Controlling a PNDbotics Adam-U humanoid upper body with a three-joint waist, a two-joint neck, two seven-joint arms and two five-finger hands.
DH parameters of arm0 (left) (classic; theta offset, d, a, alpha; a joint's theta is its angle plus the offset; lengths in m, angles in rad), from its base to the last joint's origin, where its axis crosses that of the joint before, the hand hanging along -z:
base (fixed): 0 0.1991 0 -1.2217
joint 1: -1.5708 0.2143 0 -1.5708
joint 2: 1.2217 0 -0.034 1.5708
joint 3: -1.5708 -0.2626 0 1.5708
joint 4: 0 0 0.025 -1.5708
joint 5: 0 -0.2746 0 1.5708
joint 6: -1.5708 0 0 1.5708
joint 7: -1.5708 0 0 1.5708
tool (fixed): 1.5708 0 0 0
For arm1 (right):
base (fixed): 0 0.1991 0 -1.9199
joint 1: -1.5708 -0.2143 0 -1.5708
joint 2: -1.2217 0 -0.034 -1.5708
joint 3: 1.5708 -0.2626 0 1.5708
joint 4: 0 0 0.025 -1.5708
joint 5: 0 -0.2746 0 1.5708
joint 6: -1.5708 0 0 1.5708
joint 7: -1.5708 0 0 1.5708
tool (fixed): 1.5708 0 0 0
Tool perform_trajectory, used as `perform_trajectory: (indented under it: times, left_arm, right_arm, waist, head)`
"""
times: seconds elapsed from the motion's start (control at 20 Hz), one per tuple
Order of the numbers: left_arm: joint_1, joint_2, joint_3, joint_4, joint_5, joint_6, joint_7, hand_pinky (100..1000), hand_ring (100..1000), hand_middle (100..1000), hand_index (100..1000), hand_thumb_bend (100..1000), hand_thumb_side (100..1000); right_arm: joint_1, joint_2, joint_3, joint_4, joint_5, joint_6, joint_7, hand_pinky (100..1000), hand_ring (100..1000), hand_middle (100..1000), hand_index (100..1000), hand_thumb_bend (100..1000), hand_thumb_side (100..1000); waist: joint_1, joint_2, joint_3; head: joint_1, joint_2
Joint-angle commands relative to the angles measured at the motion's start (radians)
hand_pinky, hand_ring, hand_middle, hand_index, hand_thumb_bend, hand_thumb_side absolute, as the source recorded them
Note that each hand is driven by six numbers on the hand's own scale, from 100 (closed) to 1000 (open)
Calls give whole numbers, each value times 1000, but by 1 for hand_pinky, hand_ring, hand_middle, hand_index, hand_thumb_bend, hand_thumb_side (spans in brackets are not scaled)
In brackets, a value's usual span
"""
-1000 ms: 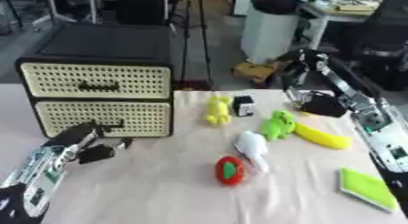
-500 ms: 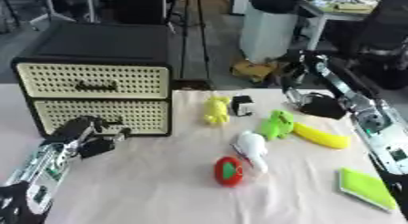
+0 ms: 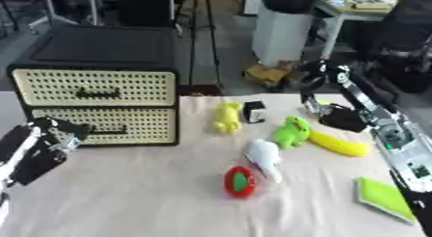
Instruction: Pick up objects from table and place into drawer.
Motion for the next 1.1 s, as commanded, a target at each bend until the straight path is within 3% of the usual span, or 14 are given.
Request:
perform_trajectory:
  times: [0.05, 0.45, 1.1]
  left_arm:
    - [36, 34, 44, -97, 89, -10, 9, 511, 552, 677, 745, 466, 1000]
    - [100, 16, 90, -160, 162, -6, -4, 508, 549, 677, 737, 458, 1000]
    - [124, -1, 108, -170, 187, -5, 29, 500, 542, 672, 735, 457, 1000]
  right_arm:
    - [25, -20, -29, -41, -21, 4, -23, 633, 730, 787, 854, 100, 524]
    - [94, -8, -49, -71, -50, 19, -58, 627, 727, 780, 850, 100, 527]
    - [111, 7, -54, -71, -56, 23, -66, 626, 725, 776, 846, 100, 528]
  waist:
    - [5, -14, -1]
    - [6, -16, 5]
    - [5, -16, 11]
  head:
    - [-2, -9]
    - [-9, 24]
    - [-10, 43]
